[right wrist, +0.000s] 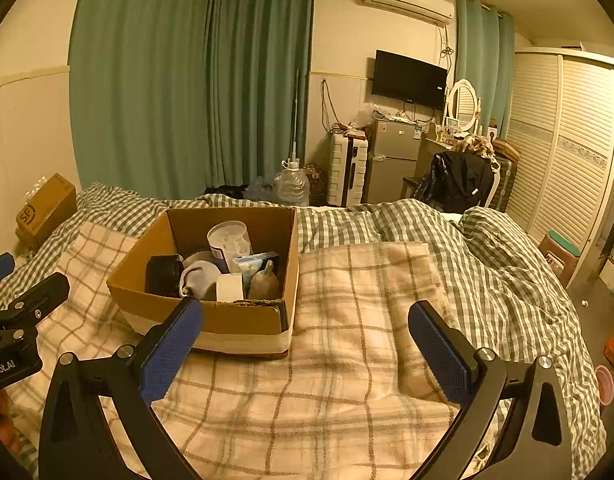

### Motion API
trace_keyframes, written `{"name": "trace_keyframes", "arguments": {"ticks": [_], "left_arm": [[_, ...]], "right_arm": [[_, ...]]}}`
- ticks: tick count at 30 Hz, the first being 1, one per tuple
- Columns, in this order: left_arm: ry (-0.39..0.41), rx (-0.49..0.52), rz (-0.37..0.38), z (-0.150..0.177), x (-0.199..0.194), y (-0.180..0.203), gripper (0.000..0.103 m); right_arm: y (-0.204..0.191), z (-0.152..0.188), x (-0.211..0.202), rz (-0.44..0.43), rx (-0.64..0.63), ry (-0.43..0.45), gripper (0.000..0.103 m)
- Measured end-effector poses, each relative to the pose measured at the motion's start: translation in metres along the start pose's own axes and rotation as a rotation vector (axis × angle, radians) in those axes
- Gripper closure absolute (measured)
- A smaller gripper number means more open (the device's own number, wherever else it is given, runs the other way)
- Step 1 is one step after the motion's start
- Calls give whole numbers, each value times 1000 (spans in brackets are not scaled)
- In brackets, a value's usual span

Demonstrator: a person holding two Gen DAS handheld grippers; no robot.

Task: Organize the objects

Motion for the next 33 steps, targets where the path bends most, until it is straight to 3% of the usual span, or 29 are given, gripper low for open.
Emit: {"name": "trace_keyframes", "arguments": {"ticks": [33], "left_arm": [[-26, -25, -7, 4, 3, -5, 0]], "right_arm": [[-4, 1, 1, 0, -2, -4, 0]]}}
Point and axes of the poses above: each gripper's, at about its wrist camera, not at the fingertips, and x roughly the way its jaws point, y to its right, z to its underside, the point moved 4 cm from there along x, roughly the way its jaws point, and after that the axes turned 3 degrees about -x, right-handed, at the moved point
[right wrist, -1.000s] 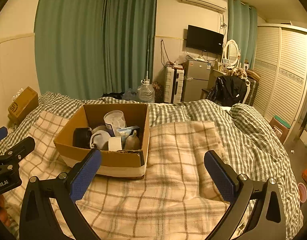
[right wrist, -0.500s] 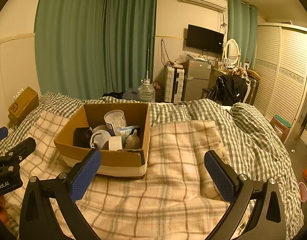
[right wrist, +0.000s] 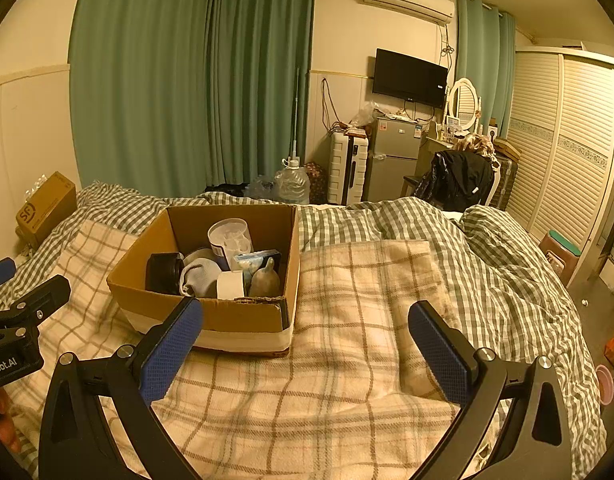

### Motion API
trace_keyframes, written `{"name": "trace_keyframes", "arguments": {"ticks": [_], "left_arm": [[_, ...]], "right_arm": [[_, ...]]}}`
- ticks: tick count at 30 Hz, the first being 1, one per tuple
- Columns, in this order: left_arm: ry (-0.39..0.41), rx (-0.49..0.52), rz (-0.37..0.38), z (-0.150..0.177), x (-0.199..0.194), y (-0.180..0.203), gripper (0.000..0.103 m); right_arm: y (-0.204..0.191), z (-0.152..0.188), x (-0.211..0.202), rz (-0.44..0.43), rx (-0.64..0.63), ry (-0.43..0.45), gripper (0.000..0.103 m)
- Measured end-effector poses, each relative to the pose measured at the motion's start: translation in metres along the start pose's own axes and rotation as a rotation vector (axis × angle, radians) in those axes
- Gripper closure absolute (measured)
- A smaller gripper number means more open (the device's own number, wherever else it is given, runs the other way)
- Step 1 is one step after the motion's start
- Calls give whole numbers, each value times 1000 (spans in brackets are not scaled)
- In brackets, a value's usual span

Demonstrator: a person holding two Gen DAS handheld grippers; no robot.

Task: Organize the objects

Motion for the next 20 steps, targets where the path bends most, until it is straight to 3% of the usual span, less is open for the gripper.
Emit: {"name": "trace_keyframes", "arguments": {"ticks": [20], "left_arm": [[-1, 22, 18, 1, -3, 4, 0]], "right_arm": [[0, 2, 0, -3, 0, -5, 0]]}}
Point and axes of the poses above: each gripper's, at about its wrist camera, not at the fingertips, and x roughly the way its jaws point, y to its right, z to its underside, the point moved 4 cm from there along x, roughly the way its jaws point, and after that the axes turned 3 degrees about -x, right-handed, at the moved point
